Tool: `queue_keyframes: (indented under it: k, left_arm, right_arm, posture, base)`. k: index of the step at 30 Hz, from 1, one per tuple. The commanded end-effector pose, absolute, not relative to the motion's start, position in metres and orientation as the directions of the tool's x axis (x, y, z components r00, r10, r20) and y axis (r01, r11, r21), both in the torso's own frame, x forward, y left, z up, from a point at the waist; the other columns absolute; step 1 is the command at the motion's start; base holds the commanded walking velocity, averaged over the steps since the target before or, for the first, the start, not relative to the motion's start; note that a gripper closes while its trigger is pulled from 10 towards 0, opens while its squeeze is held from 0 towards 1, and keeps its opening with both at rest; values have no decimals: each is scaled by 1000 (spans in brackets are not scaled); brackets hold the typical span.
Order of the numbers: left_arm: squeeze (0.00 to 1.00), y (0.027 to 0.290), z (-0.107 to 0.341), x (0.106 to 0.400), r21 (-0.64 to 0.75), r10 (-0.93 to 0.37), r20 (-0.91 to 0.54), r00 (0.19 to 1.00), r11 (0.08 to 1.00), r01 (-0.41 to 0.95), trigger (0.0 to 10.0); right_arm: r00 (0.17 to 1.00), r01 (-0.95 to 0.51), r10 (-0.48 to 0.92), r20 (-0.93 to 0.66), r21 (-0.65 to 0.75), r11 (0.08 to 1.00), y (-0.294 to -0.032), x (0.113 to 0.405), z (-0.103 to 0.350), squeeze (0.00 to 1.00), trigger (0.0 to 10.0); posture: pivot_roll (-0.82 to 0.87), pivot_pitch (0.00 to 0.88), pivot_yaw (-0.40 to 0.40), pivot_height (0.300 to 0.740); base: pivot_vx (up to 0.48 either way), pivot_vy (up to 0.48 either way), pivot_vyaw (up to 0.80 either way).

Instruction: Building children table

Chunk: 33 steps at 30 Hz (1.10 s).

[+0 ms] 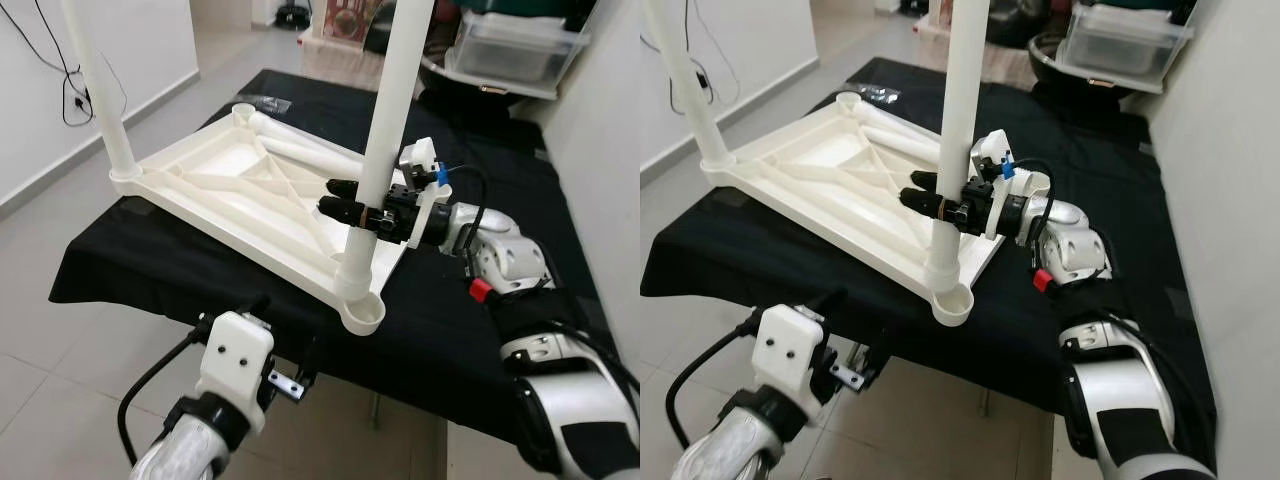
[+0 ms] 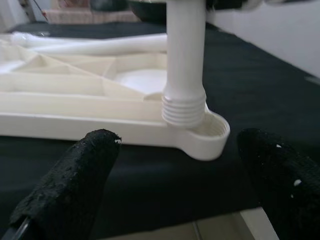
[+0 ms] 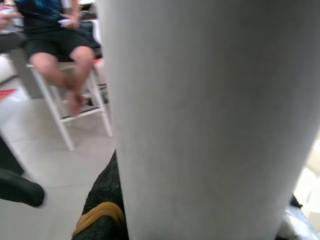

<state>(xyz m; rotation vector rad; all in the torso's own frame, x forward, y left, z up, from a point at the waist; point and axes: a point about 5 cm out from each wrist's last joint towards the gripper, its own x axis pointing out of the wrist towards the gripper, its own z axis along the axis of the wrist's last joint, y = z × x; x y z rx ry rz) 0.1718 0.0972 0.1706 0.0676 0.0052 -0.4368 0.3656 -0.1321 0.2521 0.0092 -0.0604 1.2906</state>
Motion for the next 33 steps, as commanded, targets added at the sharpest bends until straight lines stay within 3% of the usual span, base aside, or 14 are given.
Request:
queue_keyframes:
  k: [1, 8, 15, 22, 33]
  left_arm:
    - [0, 96, 171, 168, 65, -436, -32, 899, 897, 438, 10000]
    - [0, 94, 173, 166, 60, -439, -31, 898, 896, 440, 10000]
    - [0, 95, 169, 163, 58, -433, -52, 900, 898, 436, 10000]
    - [0, 98, 168, 162, 70, -427, -63, 902, 899, 431, 10000]
    - [0, 98, 168, 161, 84, -435, -71, 898, 894, 440, 10000]
  right_arm:
    - [234, -970, 967, 98, -49, 239, -139, 365, 265, 0, 10000]
    - [172, -980, 982, 77, -92, 179, -146, 368, 278, 0, 10000]
    - [207, -973, 978, 17, -103, 208, -158, 371, 272, 0, 10000]
    - [80, -991, 997, 10, -110, 81, -165, 358, 265, 0, 10000]
    - [5, -994, 1000, 16, -110, 7, -159, 352, 258, 0, 10000]
  posture:
    - [124, 216, -117, 740]
    - [120, 217, -113, 740]
    - [126, 221, -117, 740]
    - [129, 220, -108, 740]
    - [138, 223, -102, 740]
  base:
    - [0, 0, 0]
    - [0, 0, 0]
    - [0, 0, 0]
    - [0, 0, 0]
    - [0, 0, 0]
